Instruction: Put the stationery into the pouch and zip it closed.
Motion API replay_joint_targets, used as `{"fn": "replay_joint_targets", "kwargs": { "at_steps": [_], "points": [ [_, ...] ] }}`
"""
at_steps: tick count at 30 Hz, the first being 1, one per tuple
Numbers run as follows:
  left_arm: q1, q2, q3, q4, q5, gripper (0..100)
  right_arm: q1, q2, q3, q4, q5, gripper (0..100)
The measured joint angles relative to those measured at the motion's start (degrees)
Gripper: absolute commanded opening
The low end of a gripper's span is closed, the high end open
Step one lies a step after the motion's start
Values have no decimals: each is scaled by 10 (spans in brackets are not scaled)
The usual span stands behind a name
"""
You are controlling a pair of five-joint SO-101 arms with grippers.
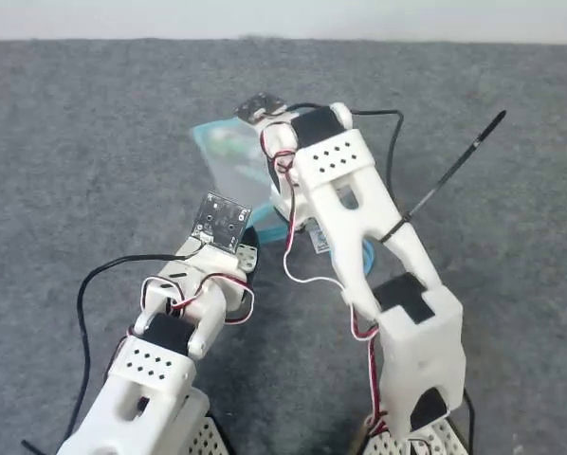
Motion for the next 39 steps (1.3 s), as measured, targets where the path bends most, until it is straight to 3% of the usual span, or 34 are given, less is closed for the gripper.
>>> {"fn": "replay_joint_targets", "kwargs": {
  "at_steps": [8,19,39],
  "points": [
    [-1,0,0,-4,0,12,-8,17,-23,0,-13,124],
    [-62,-1,-1,-7,9,12,-24,18,-76,-13,-15,124],
    [-68,-2,-1,-10,33,12,-26,-13,-78,-27,-15,122]
  ]
}}
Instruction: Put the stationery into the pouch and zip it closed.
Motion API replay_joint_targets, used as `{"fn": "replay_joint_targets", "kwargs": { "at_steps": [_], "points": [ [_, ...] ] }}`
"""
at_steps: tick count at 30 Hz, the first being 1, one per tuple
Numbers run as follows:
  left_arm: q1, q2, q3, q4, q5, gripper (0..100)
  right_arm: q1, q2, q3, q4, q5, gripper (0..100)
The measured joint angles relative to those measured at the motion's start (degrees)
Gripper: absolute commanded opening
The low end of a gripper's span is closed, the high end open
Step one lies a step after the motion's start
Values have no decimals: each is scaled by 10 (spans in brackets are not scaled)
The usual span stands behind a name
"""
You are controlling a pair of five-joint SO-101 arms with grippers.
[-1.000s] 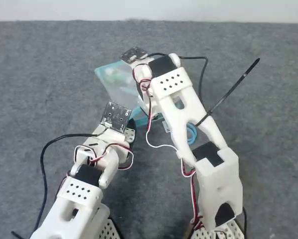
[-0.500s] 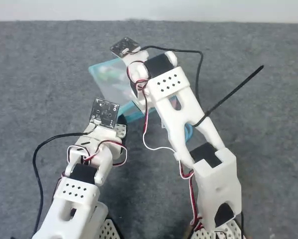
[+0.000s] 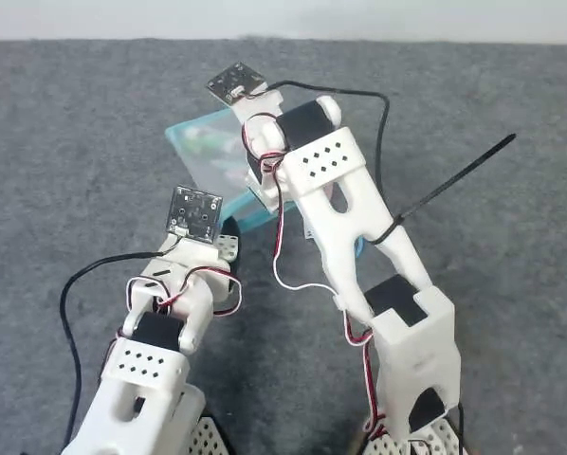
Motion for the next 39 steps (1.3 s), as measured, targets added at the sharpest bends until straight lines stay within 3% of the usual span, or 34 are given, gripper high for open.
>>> {"fn": "replay_joint_targets", "kwargs": {
  "at_steps": [9,20,26,34,39],
  "points": [
    [0,0,0,2,0,12,-7,-19,40,-16,0,122],
    [0,0,0,4,4,12,-8,-188,344,-175,2,123],
    [0,0,1,4,4,12,-8,-343,490,-202,31,124],
    [1,0,1,4,4,12,64,-552,671,-227,86,124],
    [1,0,1,4,4,12,96,-610,775,-285,111,124]
  ]
}}
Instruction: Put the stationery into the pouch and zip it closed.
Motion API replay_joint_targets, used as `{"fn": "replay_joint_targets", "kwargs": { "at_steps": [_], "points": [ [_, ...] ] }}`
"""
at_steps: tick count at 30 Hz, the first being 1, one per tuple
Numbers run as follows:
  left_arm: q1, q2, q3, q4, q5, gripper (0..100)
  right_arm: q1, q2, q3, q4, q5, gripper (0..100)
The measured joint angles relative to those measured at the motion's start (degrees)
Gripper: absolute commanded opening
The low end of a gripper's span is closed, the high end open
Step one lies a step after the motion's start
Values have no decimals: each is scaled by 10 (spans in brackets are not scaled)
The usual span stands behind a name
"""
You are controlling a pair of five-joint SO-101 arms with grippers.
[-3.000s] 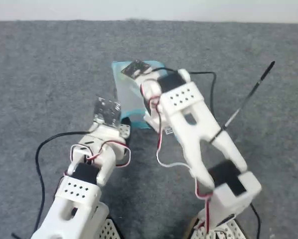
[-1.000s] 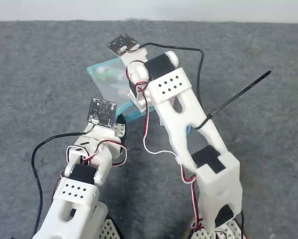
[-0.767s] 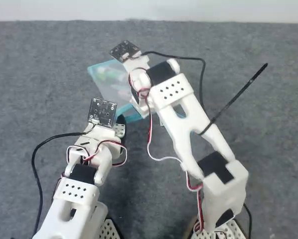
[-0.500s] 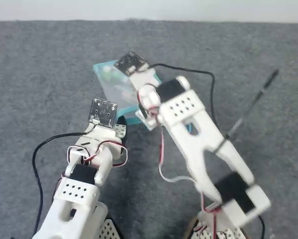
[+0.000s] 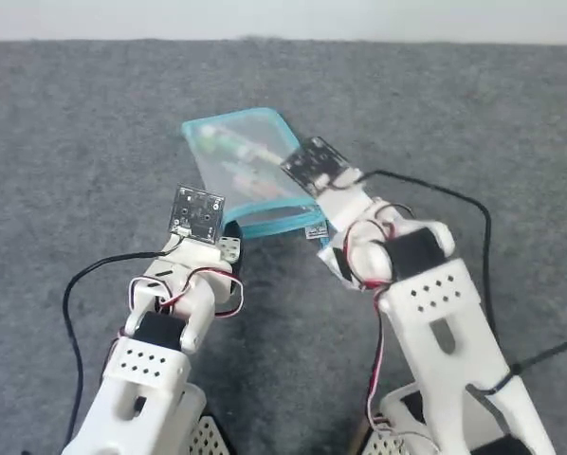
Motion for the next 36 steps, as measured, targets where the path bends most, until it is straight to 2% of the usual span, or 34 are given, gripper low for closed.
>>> {"fn": "replay_joint_targets", "kwargs": {
  "at_steps": [5,12,16,23,25,28,33,36],
  "points": [
    [0,0,0,0,0,12,5,32,66,-113,1,124],
    [0,0,0,0,0,12,7,193,69,-282,-12,124],
    [0,0,0,0,0,12,7,268,69,-412,-41,121],
    [0,1,0,0,0,12,9,382,70,-647,-46,117],
    [-1,1,0,1,3,12,8,405,70,-693,-46,89],
    [-2,1,0,1,3,12,8,418,71,-732,-46,0],
    [-1,1,0,1,5,12,28,415,74,-752,-46,81],
    [-1,1,0,1,5,12,29,415,78,-755,-77,133]
  ]
}}
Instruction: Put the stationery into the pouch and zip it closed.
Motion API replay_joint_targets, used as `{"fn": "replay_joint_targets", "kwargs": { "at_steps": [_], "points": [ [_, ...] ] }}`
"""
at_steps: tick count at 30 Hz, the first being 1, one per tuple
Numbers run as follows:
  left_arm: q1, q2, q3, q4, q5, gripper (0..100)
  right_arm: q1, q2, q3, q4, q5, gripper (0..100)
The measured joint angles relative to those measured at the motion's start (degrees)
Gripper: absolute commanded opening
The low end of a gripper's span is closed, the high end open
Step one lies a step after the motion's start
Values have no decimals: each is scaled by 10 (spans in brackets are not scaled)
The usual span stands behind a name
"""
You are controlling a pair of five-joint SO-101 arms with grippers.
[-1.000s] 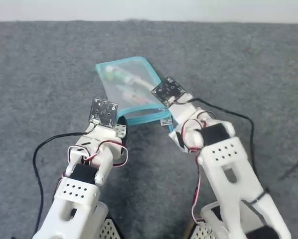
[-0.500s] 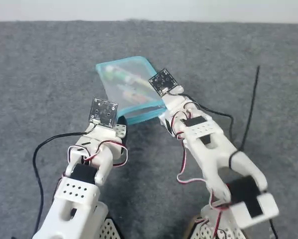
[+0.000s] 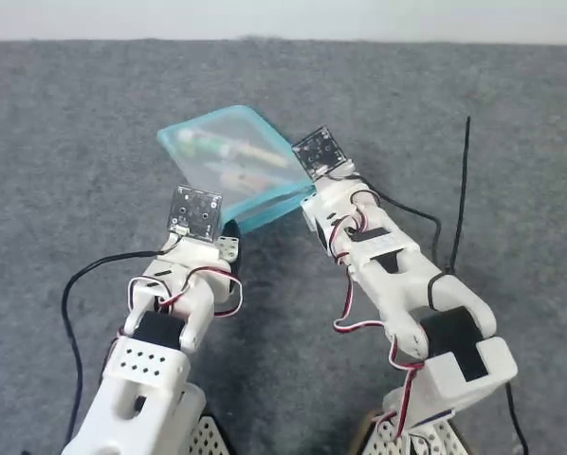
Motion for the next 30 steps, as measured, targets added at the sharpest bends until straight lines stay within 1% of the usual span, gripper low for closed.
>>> {"fn": "replay_joint_targets", "kwargs": {
  "at_steps": [4,7,10,12,14,15,16,18,21,23,25,27,30],
  "points": [
    [0,0,0,0,0,12,-4,0,0,-4,-91,192],
    [0,0,0,0,0,12,-6,0,0,-9,-150,199],
    [0,0,0,0,0,12,-6,13,0,-25,-165,185],
    [0,0,0,0,0,12,-6,25,0,-31,-167,117],
    [0,0,0,0,0,12,-6,29,0,-37,-167,10],
    [0,0,0,0,0,12,-6,29,0,-42,-167,2],
    [0,0,0,0,0,12,-6,29,0,-47,-167,25],
    [-1,0,0,0,0,12,-2,29,0,-50,-170,2],
    [-1,0,0,-1,0,12,11,22,0,-40,-171,5],
    [-1,0,0,-1,0,12,22,-8,0,3,-171,6],
    [0,0,0,-1,0,12,27,-60,0,73,-171,6],
    [-1,0,0,-1,0,12,28,-130,0,161,-170,6],
    [-1,0,0,-1,0,12,25,-255,-6,299,-141,6]
  ]
}}
